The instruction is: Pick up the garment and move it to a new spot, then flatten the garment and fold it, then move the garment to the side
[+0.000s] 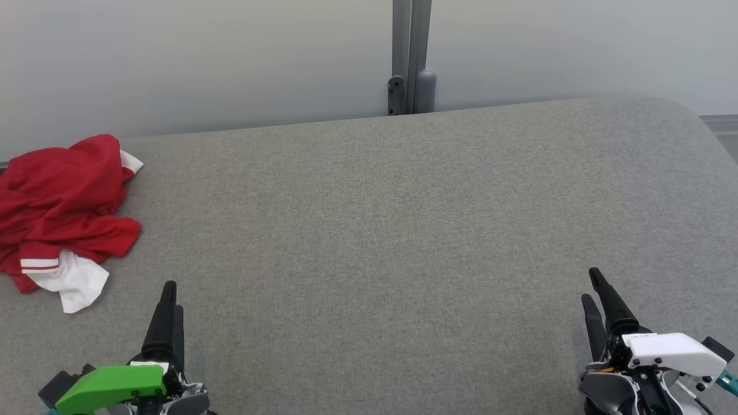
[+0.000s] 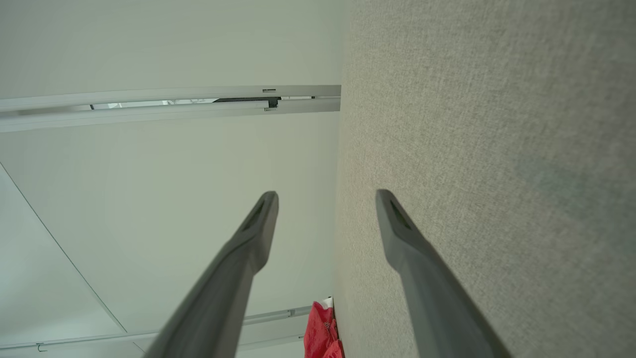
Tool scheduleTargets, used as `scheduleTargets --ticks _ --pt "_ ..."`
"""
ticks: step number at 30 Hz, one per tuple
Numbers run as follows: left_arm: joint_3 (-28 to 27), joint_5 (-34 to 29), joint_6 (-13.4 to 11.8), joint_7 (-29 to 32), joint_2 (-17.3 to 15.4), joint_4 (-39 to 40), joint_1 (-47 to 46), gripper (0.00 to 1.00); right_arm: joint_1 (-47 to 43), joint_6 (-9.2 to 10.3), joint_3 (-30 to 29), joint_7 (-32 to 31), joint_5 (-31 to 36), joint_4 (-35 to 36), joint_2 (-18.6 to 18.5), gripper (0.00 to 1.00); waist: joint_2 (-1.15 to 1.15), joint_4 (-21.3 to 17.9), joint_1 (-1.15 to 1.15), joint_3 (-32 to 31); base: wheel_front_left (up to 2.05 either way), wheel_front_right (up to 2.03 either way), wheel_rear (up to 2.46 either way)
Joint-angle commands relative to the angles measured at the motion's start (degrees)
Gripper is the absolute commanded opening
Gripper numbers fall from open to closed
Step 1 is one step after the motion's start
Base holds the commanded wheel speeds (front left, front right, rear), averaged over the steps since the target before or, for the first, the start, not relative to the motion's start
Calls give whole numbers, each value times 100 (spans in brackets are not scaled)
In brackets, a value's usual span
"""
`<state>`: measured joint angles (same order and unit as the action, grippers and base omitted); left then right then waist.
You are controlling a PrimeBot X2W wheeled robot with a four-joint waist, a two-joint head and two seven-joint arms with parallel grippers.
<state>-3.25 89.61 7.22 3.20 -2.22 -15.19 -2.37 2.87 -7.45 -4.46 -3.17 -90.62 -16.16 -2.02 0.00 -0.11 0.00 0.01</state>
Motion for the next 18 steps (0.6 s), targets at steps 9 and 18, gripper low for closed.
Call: scheduleTargets --ticks 9,18 --pt "118 -678 -141 -272 -33 352 -83 100 20 -2 88 271 873 401 -40 100 0 -11 0 -8 0 0 0" --pt "226 -1580 -298 -476 -40 638 -103 100 11 -2 167 474 1870 723 -49 100 0 -16 0 -13 0 0 0"
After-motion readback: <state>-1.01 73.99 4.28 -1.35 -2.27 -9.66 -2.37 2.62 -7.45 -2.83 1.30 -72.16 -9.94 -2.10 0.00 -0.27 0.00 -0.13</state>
